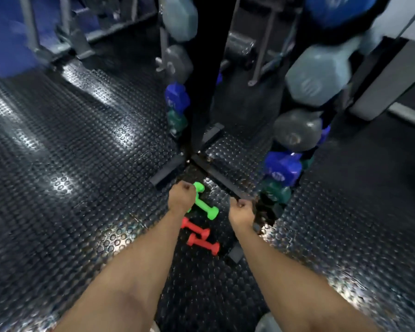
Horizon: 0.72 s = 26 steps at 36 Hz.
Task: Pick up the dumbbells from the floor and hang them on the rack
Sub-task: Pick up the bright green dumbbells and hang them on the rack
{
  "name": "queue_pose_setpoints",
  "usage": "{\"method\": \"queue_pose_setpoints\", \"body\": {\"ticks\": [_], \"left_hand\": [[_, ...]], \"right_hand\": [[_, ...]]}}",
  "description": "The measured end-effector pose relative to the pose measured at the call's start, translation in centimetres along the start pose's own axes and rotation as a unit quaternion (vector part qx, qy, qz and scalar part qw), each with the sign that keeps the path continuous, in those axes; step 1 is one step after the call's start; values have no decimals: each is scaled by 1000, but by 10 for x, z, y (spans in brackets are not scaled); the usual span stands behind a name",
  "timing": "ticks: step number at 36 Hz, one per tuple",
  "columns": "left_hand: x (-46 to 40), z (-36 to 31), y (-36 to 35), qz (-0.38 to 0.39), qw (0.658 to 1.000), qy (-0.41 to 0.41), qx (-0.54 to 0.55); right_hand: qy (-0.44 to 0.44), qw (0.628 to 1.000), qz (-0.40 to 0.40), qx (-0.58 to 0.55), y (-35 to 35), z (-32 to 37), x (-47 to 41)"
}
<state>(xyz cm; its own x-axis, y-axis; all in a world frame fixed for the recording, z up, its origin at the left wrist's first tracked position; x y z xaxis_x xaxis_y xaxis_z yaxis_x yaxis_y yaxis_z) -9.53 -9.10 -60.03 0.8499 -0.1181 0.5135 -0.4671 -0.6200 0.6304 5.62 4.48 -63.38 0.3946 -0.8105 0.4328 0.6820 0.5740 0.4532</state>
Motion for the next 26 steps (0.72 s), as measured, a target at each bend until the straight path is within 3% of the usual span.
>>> {"method": "queue_pose_setpoints", "body": {"ticks": [12, 19, 26], "left_hand": [[-136, 153, -116, -49, 999, 8, -14], [-181, 167, -146, -72, 997, -15, -15], [-213, 146, -159, -90, 996, -7, -3]], "right_hand": [[52, 996, 16, 64, -140, -138, -115], [142, 967, 39, 209, -179, -153, -158], [196, 905, 165, 339, -234, -143, -182]]}}
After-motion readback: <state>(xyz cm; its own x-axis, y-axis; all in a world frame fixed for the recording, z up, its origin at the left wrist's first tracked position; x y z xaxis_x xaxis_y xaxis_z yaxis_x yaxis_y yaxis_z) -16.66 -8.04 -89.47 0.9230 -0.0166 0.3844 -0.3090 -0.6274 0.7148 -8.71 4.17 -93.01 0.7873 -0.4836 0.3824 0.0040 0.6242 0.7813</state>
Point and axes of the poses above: each hand's wrist, its own x-axis away from the middle knuckle, its own y-axis out of the back of the hand, z = x × y, the point moved 4 cm from there along -x, towards the middle knuckle, and after that the axes turned 9 degrees about y, right-handed, at the moved point
